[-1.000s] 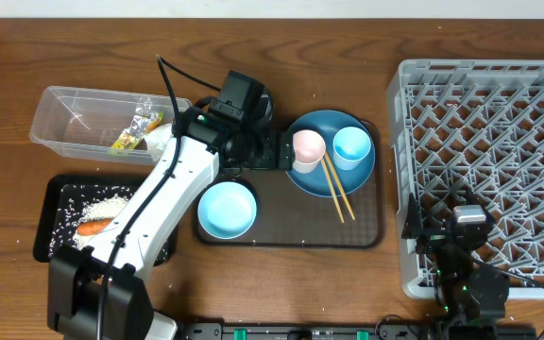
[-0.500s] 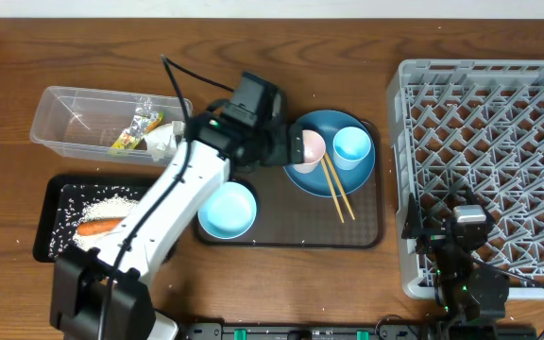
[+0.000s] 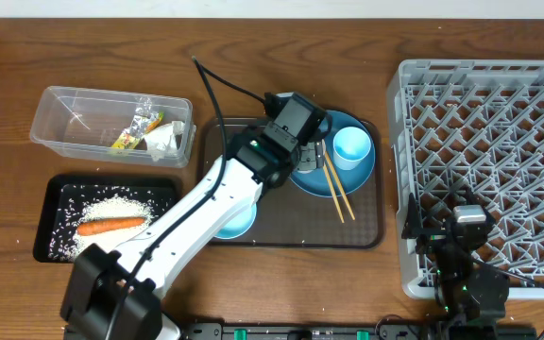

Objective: Sort waste into correct bins and load items into the dishwasher rack
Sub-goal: 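Reach the left gripper to the pink cup on the blue plate and grasp it, then lift the pink cup with the left gripper and hold it toward the right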

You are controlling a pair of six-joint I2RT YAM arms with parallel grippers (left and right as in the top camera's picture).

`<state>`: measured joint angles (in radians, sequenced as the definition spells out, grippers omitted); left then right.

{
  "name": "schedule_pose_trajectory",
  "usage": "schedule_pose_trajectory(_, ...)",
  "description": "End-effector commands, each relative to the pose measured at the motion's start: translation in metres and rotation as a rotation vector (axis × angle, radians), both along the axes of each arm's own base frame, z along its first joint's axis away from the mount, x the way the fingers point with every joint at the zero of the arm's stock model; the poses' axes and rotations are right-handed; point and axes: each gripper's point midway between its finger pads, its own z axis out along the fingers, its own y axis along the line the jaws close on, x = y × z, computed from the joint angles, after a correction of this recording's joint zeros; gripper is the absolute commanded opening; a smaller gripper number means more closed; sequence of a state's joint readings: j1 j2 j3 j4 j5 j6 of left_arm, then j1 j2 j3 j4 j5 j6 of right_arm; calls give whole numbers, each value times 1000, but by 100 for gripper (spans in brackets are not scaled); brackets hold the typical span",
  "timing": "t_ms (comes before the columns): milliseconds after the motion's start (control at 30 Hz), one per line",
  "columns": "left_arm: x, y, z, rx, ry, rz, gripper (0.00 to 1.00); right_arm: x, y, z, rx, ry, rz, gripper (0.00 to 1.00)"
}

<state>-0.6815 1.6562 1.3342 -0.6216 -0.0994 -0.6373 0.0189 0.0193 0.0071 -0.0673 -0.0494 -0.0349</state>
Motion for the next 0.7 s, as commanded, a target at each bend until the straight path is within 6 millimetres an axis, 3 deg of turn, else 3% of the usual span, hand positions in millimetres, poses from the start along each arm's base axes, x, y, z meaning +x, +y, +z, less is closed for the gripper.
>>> schedule_pose_trajectory(0, 9, 9, -18, 63, -1, 67, 70, 0, 0, -2, -4, 5, 1, 99)
schedule_pose_trajectory(67, 10, 8, -28, 77, 14, 66, 64, 0, 0, -2, -4, 5, 1, 99)
schedule_pose_trajectory(300, 18, 3, -59, 104, 44, 67, 61, 0, 0, -2, -4, 5, 1, 99)
schedule_pose_trajectory(500, 20, 1, -62, 101, 42, 68, 39, 0, 0, -2, -4, 5, 1, 99)
schedule_pose_trajectory(667, 18, 1, -73, 114, 66, 63, 37, 0, 0, -2, -4, 5, 1, 99)
